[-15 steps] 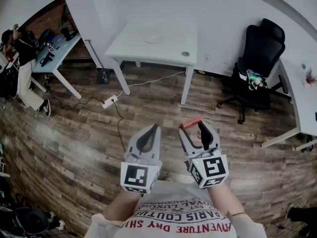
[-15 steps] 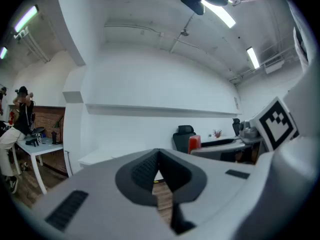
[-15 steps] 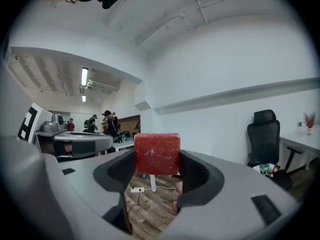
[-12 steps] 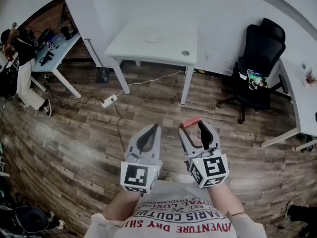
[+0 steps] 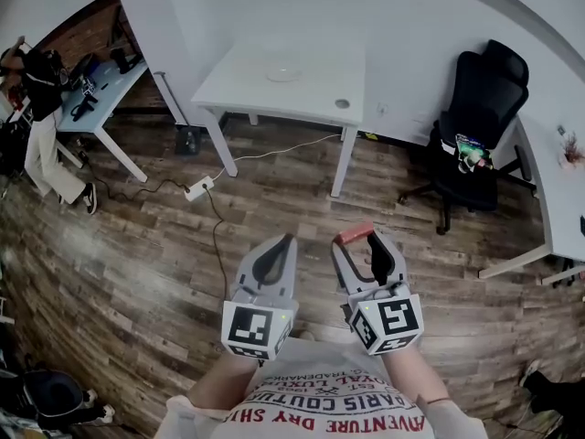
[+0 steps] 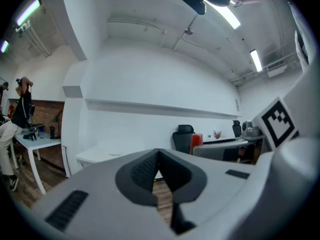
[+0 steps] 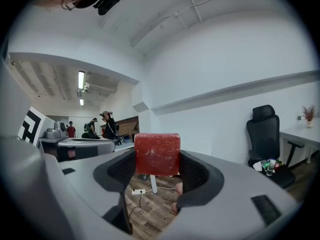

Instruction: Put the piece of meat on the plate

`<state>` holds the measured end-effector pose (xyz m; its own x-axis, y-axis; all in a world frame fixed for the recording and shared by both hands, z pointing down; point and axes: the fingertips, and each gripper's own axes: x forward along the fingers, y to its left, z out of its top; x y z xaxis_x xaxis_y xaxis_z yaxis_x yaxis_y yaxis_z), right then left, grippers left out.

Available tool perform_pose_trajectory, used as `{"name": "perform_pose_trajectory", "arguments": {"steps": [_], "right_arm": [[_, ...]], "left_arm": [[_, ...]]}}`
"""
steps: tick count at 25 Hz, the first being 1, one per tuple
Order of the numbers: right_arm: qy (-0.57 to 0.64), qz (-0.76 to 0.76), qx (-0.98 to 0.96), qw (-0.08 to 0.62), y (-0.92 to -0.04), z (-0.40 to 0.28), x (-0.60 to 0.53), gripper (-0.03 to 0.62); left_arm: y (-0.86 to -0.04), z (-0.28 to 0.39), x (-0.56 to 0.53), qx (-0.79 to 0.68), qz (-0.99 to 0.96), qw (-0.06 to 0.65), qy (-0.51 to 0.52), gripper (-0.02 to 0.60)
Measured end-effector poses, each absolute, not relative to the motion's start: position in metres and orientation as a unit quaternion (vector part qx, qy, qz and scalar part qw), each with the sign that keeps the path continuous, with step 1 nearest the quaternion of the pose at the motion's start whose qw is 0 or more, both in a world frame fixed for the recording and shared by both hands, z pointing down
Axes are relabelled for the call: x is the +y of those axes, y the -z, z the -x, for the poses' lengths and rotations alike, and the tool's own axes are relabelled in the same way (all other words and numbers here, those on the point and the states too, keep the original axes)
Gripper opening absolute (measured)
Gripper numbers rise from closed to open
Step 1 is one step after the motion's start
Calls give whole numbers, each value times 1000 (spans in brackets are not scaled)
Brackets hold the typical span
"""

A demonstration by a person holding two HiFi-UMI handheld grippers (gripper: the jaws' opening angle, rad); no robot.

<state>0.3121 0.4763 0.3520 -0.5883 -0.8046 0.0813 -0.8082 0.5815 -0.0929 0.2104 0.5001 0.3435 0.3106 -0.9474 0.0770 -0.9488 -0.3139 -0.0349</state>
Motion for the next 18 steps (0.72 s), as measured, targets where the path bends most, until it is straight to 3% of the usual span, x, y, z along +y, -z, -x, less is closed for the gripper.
{"name": "perform_pose_trajectory", "arguments": {"steps": [8,18], "right_arm": [[-56,-444,-894,35,-364,-290,448,276],[-76,-454,-887,34,-364,-210,350,276]], "left_arm": [[-357,-185,470,-590,-806,27,-42,5],[-354,-96,365,-584,-811,40,-26,5]]}}
